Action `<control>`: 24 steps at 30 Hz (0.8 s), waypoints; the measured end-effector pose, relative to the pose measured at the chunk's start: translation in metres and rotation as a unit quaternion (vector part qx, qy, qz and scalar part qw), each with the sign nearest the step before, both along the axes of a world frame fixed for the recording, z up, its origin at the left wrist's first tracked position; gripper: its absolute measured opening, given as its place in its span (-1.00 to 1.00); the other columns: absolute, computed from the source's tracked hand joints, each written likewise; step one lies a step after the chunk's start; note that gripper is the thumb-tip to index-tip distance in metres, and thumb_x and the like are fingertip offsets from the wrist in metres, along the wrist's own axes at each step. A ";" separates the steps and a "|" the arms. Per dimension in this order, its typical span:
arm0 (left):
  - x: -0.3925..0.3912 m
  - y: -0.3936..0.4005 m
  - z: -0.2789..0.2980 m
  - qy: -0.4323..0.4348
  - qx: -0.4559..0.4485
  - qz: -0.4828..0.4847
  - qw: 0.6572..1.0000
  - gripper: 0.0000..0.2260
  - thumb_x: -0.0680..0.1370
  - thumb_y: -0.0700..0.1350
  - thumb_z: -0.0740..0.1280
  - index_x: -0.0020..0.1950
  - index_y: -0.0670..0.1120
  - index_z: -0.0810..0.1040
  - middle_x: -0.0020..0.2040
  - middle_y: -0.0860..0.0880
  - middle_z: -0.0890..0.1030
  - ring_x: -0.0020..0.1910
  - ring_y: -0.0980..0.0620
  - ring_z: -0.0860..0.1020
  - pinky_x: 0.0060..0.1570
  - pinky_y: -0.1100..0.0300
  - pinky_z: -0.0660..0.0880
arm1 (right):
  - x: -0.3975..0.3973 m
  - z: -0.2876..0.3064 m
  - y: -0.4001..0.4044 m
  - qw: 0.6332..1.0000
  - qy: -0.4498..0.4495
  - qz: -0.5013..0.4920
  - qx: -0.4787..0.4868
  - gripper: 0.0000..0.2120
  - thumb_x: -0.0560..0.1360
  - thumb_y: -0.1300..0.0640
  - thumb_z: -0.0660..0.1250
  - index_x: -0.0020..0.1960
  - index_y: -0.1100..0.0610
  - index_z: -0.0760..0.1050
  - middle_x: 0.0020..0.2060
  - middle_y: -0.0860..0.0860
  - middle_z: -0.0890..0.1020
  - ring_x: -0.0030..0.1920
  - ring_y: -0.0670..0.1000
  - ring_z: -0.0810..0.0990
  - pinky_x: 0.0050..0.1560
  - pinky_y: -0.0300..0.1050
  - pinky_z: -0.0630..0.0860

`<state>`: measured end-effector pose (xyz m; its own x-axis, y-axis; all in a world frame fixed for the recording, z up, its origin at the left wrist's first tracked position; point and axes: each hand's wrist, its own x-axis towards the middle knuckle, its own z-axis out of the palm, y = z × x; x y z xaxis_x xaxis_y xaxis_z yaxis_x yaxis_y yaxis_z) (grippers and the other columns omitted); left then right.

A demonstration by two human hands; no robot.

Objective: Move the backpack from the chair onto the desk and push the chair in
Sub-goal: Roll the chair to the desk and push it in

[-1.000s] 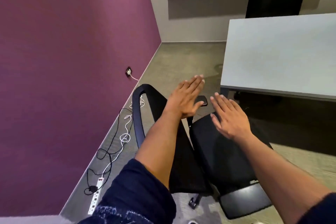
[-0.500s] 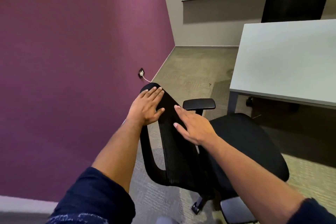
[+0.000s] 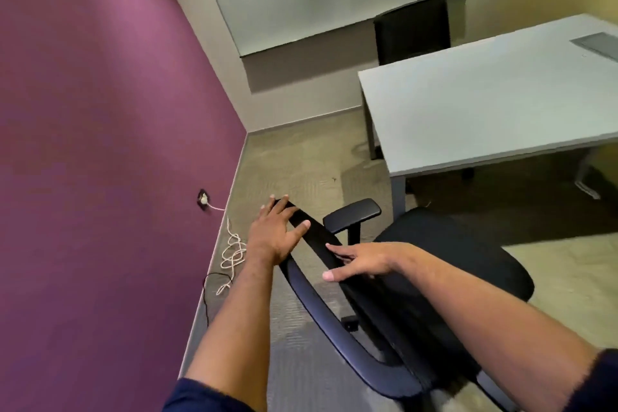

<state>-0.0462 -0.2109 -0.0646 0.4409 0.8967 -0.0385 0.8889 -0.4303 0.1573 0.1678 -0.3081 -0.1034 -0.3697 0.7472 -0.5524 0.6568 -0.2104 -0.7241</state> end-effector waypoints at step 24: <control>-0.023 0.042 -0.012 -0.009 0.135 -0.452 0.882 -0.41 0.58 0.32 -0.03 -0.04 -0.10 0.59 -0.12 -0.07 0.64 -0.11 -0.16 0.58 -0.01 -0.01 0.44 | -0.090 0.014 -0.040 0.971 -0.033 -0.210 0.111 0.19 0.36 -0.16 0.58 0.67 -0.17 -0.20 0.67 -0.19 -0.07 0.61 -0.08 0.11 0.55 -0.11 0.12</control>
